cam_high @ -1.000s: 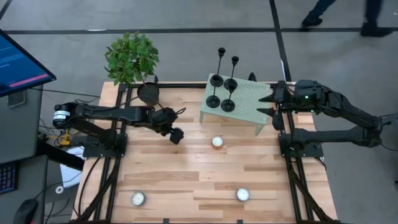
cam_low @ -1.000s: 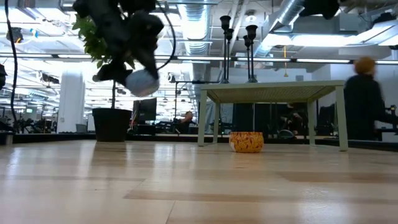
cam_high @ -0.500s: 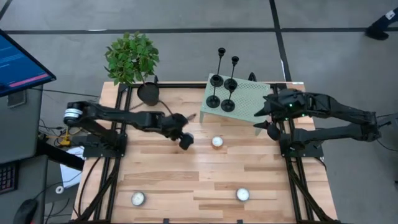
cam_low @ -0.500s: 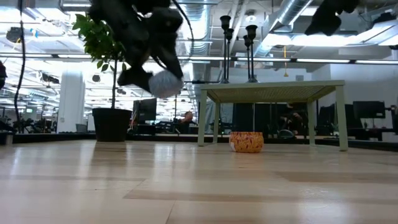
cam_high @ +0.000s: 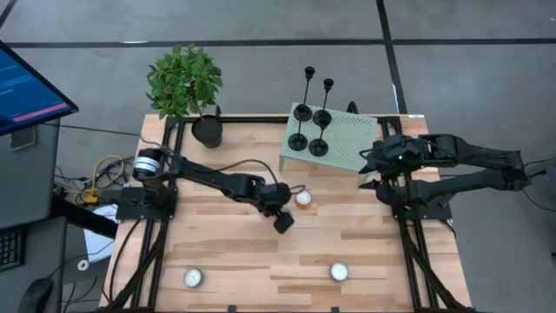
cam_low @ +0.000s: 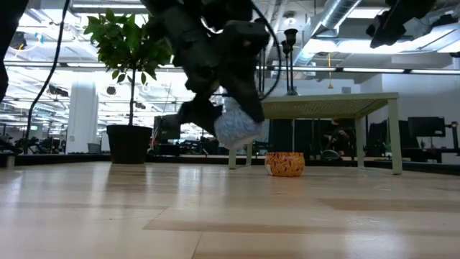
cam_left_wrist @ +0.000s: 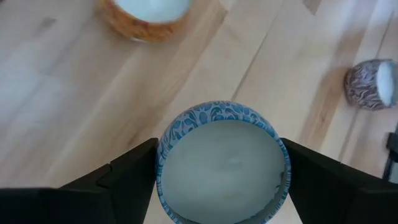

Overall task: Pick & Place candle stick holders
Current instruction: Move the blue scented candle to the center of the table

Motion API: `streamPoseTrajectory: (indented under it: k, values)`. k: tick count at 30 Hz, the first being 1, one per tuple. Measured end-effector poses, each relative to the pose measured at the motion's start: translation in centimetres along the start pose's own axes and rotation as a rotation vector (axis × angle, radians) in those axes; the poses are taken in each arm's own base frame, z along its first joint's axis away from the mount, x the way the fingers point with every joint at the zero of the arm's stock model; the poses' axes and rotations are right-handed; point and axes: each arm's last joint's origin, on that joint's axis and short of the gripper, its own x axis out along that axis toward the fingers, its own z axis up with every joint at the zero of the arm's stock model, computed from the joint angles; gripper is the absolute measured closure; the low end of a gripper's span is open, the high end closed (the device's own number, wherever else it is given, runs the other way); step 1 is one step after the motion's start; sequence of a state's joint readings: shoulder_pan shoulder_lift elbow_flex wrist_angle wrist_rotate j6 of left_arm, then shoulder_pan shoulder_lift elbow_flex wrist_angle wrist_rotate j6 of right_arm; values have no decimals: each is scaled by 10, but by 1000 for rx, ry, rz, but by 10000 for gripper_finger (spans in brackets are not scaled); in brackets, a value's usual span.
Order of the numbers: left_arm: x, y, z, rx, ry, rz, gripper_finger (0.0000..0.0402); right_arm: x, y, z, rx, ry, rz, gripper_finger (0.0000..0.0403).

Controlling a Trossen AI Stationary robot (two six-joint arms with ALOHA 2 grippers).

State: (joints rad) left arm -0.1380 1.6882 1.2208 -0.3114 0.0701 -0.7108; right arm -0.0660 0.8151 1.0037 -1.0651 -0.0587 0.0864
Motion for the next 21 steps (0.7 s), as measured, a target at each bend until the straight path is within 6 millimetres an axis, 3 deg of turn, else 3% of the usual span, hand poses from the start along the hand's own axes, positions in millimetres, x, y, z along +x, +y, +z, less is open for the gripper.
streamPoseTrajectory:
  k: [9, 17, 21]
  values:
    - [28, -3, -11, 28, 33, 64, 96, 37, 12, -12, 82, 38, -19, 198]
    - [30, -2, -12, 62, 31, 82, 84, 77, 25, -18, 67, -11, -35, 205]
    - [27, -5, -12, 111, 43, 45, 63, 99, 35, -15, 52, -3, 46, 175]
